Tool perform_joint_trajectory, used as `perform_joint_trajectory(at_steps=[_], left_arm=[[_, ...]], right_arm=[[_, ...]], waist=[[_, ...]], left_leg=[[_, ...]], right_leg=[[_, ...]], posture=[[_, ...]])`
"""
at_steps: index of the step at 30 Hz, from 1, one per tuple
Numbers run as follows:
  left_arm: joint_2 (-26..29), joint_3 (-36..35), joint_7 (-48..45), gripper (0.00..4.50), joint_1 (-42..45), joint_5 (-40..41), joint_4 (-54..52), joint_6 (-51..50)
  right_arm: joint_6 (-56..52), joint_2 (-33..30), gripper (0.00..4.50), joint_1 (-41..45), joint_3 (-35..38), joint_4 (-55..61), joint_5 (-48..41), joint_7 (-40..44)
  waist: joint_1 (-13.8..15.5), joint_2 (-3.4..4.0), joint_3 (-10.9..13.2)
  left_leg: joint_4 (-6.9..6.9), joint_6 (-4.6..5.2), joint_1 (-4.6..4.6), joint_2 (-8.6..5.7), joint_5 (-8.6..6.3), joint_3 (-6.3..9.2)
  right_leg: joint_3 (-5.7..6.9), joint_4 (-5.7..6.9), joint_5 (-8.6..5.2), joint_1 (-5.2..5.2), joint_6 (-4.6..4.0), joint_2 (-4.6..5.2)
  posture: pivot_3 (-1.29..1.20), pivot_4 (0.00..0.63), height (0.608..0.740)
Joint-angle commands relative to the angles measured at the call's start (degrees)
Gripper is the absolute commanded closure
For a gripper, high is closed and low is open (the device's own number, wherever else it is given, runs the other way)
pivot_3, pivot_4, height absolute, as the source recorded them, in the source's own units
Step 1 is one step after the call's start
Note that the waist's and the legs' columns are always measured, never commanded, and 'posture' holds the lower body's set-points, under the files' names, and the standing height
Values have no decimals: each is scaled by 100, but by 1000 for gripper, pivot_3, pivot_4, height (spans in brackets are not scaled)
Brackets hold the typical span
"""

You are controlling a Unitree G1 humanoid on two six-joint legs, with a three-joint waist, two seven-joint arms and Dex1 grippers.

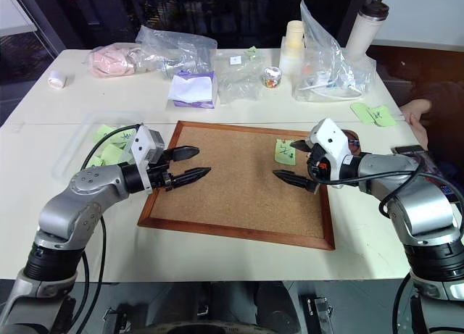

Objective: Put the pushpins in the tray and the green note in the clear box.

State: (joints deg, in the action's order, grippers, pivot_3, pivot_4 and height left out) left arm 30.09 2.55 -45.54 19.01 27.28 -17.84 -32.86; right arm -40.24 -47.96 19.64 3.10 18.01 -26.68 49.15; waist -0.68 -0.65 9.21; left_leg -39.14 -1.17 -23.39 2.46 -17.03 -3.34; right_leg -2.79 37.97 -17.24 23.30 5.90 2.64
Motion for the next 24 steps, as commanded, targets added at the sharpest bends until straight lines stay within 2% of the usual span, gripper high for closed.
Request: perform_joint_trajectory(at_steps=[1,4,9,17,18,19,21,24], left_arm=[[-301,311,36,2915,178,-192,198,313],[-640,524,81,4460,279,-399,662,568],[-1166,929,305,4460,387,-950,1612,1051],[-1335,1039,292,4460,182,-1275,1983,1417],[-1334,1044,289,4500,156,-1299,1984,1428],[-1330,1049,280,4500,128,-1310,1976,1429],[-1337,1049,284,4500,89,-1325,1947,1431],[-1364,1020,323,4500,54,-1340,1907,1428]], right_arm=[[125,168,0,236,87,-197,121,-236],[138,347,0,455,-5,-525,321,-457],[11,853,0,1125,-201,-1481,671,-970],[183,1392,0,1712,-526,-2551,1148,-1259],[236,1425,557,1753,-563,-2672,1220,-1278],[264,1458,878,1801,-589,-2780,1275,-1290],[295,1515,1844,1875,-595,-2934,1317,-1291],[455,1587,1844,1944,-599,-3210,1411,-1274]], waist=[[2,0,0],[4,0,0],[-19,1,-1],[-4,3,-2],[-2,3,-2],[-5,3,-2],[-9,4,-2],[-10,6,-3]], left_leg=[[0,0,0,0,0,0],[-2,0,0,-3,0,-1],[-1,-1,1,-3,1,-2],[0,-1,-1,-1,1,-6],[0,-1,-1,-1,1,-7],[-1,-1,-1,-1,1,-7],[0,-1,-1,-1,1,-8],[0,-1,0,-1,1,-7]], right_leg=[[0,0,0,0,0,0],[0,1,0,0,0,1],[-1,3,0,2,0,-3],[-1,4,0,6,0,1],[-1,4,0,6,0,3],[-1,3,1,5,0,4],[-1,4,1,6,0,4],[-1,5,1,5,0,3]], posture=[[0,150,740],[0,150,740],[0,150,740],[0,150,740],[0,150,740],[0,150,740],[0,150,740],[0,150,740]])
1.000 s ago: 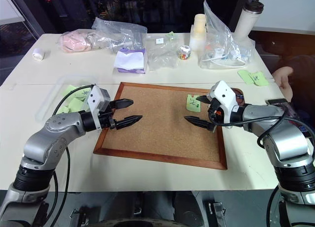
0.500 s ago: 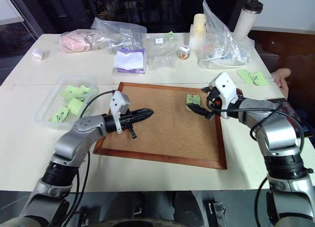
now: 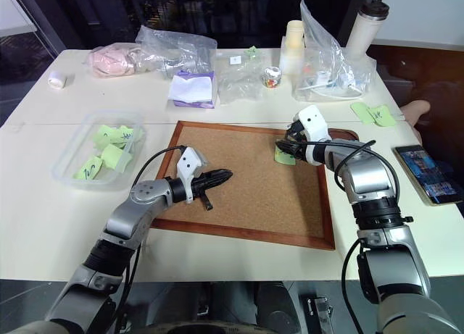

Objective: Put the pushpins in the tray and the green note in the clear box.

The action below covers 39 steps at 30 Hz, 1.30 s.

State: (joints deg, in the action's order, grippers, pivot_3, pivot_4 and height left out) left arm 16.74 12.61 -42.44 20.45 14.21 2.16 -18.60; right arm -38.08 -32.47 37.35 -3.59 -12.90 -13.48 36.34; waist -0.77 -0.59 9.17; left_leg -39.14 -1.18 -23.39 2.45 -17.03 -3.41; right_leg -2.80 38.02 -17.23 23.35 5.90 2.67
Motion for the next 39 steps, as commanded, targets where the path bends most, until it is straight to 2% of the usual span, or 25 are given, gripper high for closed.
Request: perform_joint_trajectory(at_steps=[1,12,14,16,18,19,26,39], left_arm=[[-34,8,24,4500,-98,-35,-102,1],[-25,12,92,4500,-206,-42,-241,-43],[-29,10,111,4500,-221,-50,-229,-37],[-31,0,136,4500,-224,-62,-194,-37],[-31,1,149,4500,-230,-67,-176,-46],[-34,5,155,4500,-234,-72,-166,-49],[-40,33,126,4500,-260,-96,-157,-70],[-113,51,155,4500,-330,-183,62,-47]], right_arm=[[291,58,1844,193,67,-199,121,13],[746,252,1844,322,51,-972,339,119],[800,284,2384,327,51,-1023,362,132],[812,315,3168,350,74,-1027,359,136],[832,315,4216,351,69,-979,385,167],[849,307,4458,341,56,-943,405,186],[862,207,4458,278,-39,-665,584,288],[451,135,4458,449,277,-217,418,269]], waist=[[-1,0,0],[-6,0,0],[-7,1,0],[-7,1,0],[-11,1,-1],[-11,1,-1],[-9,2,-1],[-7,4,-2]], left_leg=[[0,0,0,0,0,0],[0,0,0,1,0,-1],[0,0,1,2,0,-1],[0,0,1,2,0,0],[0,0,1,2,0,-1],[0,0,2,2,0,-1],[0,0,2,2,0,-1],[0,0,2,1,0,-1]], right_leg=[[0,0,0,0,0,0],[0,0,0,0,0,0],[0,1,0,0,0,0],[0,1,0,0,0,0],[0,1,0,0,0,0],[0,1,0,-1,0,0],[0,3,0,-1,0,0],[-1,3,0,-1,0,1]], posture=[[0,150,740],[0,150,740],[0,150,740],[0,150,740],[0,150,740],[0,150,740],[0,150,740],[0,150,740]])
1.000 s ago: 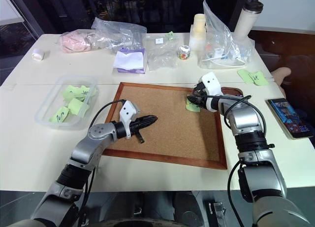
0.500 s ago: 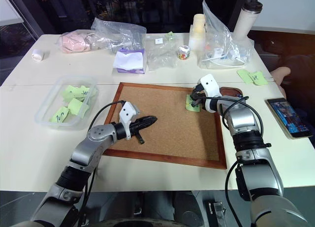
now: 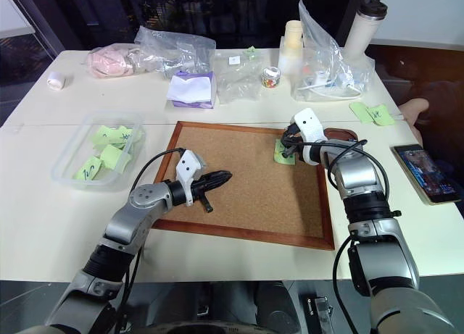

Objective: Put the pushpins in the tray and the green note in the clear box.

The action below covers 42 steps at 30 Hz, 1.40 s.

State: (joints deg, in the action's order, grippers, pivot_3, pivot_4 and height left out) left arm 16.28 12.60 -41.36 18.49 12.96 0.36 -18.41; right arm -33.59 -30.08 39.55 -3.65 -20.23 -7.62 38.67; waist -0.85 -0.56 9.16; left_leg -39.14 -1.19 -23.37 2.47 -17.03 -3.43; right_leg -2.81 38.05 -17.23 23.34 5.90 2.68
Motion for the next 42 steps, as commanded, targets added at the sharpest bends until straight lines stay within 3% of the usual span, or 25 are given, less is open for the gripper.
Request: perform_joint_trajectory(at_steps=[1,13,24,38,41,42], left_arm=[[-90,27,72,4500,-133,-58,338,-63],[-78,96,35,4500,-188,-154,551,25],[-65,93,39,4500,-183,-126,398,1],[-7,109,31,4500,-234,-138,218,-36],[-5,95,42,4500,-258,-159,203,-27],[2,92,42,4500,-269,-169,206,-20]], right_arm=[[-53,-118,4458,236,314,577,-187,28],[-329,-226,4458,124,496,923,-292,-38],[-346,-883,4458,30,1655,298,-482,-534],[141,-860,4458,-236,1622,-666,-356,-710],[172,-861,3533,-271,1620,-707,-381,-716],[155,-848,2994,-288,1639,-699,-421,-699]], waist=[[1,1,-1],[2,23,-15],[3,25,-16],[-8,29,-18],[-9,29,-18],[-11,29,-18]], left_leg=[[0,0,0,0,0,0],[0,1,18,-1,0,0],[1,1,18,-2,-1,0],[2,1,18,-2,-1,-4],[5,1,18,-1,-1,-5],[5,1,18,-1,-1,-5]], right_leg=[[0,0,0,0,0,0],[0,-1,0,-22,0,0],[-1,-4,0,-23,0,0],[-4,-5,0,-22,0,-2],[-5,-6,0,-21,0,-2],[-5,-7,0,-21,0,-2]], posture=[[0,150,740],[0,150,740],[0,150,740],[0,150,740],[0,150,740],[0,150,740]])
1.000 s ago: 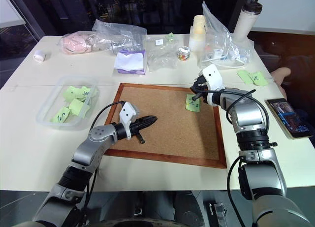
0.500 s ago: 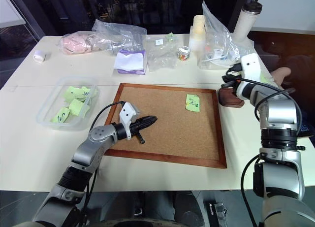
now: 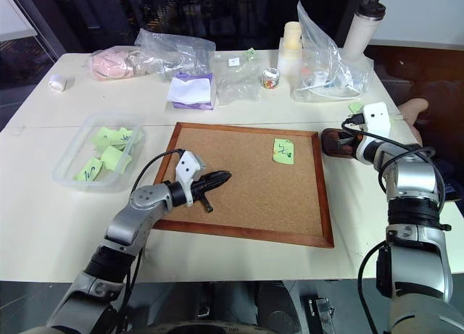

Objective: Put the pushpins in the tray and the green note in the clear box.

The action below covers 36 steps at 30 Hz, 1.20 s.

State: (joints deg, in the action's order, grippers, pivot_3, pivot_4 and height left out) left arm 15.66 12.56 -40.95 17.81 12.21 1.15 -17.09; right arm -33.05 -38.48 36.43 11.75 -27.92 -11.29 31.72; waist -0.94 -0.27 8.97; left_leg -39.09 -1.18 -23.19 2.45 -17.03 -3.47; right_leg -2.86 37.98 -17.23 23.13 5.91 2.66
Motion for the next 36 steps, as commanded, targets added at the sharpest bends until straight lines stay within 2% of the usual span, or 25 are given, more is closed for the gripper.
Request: perform_joint_trajectory(at_steps=[1,4,6,10,28,36], left_arm=[[65,91,-2,4500,-208,-99,125,-152],[58,84,-14,4500,-205,-108,122,-158],[59,84,-19,4500,-200,-113,127,-154],[43,86,-27,4500,-177,-104,132,-159],[-18,124,1,4500,-191,-124,134,-139],[-9,108,16,4500,-191,-121,125,-151]], right_arm=[[103,-2,2494,10,101,77,-67,3],[64,-9,875,-10,82,182,-53,-47],[19,-10,41,-18,86,281,-80,-49],[6,-32,41,-47,58,395,-63,-51],[749,-26,41,74,-261,-450,342,-84],[738,-117,41,162,-158,-217,242,41]], waist=[[-4,0,0],[-7,0,0],[-6,0,0],[-5,0,0],[-3,0,0],[-3,0,0]], left_leg=[[0,0,0,0,0,0],[1,0,0,0,0,0],[1,0,0,0,0,0],[1,0,0,1,0,0],[1,0,0,0,0,-2],[1,0,0,0,0,-1]], right_leg=[[0,0,0,0,0,0],[-1,0,0,0,0,0],[0,0,0,0,0,-1],[-1,0,0,0,0,-1],[-1,-1,0,0,0,0],[-1,-1,0,0,0,0]], posture=[[0,150,740],[0,150,740],[0,150,740],[0,150,740],[0,150,740],[0,150,740]])
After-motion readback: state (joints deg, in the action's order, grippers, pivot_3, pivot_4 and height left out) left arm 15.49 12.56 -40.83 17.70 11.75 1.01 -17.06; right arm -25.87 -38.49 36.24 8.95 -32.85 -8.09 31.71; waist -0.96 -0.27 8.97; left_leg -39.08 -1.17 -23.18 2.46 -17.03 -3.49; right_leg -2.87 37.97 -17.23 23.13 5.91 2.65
